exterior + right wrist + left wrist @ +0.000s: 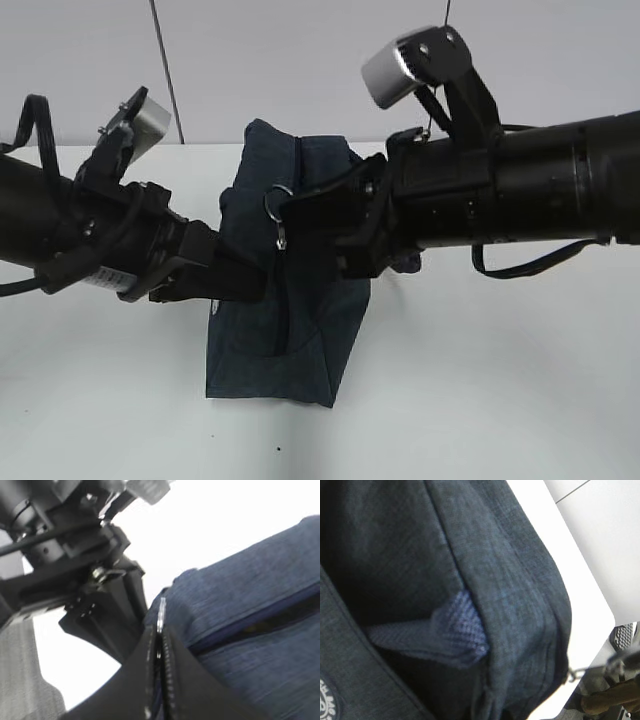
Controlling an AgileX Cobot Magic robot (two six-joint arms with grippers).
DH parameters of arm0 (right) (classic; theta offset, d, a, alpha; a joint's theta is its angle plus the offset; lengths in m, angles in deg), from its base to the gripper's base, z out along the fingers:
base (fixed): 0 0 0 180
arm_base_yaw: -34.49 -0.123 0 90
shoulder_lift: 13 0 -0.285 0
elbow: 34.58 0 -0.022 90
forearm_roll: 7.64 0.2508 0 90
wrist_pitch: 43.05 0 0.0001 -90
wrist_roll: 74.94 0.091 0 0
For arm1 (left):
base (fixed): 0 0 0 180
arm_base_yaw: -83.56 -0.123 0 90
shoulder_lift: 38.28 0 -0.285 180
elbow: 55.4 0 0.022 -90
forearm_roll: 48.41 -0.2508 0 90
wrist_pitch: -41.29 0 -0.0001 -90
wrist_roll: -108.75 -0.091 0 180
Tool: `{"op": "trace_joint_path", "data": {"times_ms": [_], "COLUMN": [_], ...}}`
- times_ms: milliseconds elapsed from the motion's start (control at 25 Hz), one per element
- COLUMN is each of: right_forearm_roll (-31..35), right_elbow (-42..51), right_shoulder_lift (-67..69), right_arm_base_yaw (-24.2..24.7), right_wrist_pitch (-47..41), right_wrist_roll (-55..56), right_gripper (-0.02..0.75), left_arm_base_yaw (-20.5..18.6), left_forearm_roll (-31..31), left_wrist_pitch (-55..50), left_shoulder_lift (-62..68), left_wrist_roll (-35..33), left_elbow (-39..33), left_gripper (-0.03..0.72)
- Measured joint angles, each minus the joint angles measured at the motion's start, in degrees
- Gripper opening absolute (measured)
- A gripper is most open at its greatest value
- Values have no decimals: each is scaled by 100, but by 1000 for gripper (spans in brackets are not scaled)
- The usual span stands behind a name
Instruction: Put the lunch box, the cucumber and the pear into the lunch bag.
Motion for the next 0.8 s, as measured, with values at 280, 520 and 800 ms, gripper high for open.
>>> {"op": "trace_joint_path", "data": {"times_ms": [280, 520, 800], "right_forearm_roll": [-9, 36, 95], "right_elbow": [-345, -652, -1089], "right_shoulder_lift": [0, 268, 735], "right_arm_base_yaw": [0, 0, 148], "right_wrist_pitch": [526, 683, 694], "right_wrist_roll": [0, 0, 0], "right_gripper": [6, 6, 6], "left_arm_base_yaw": [0, 0, -5], "left_forearm_roll": [-29, -166, -516], "left_wrist_pitch": [3, -55, -157], "left_shoulder_lift": [20, 24, 26], "left_wrist_roll": [0, 0, 0], "left_elbow": [28, 28, 30], "left_gripper": [-8, -8, -8]}}
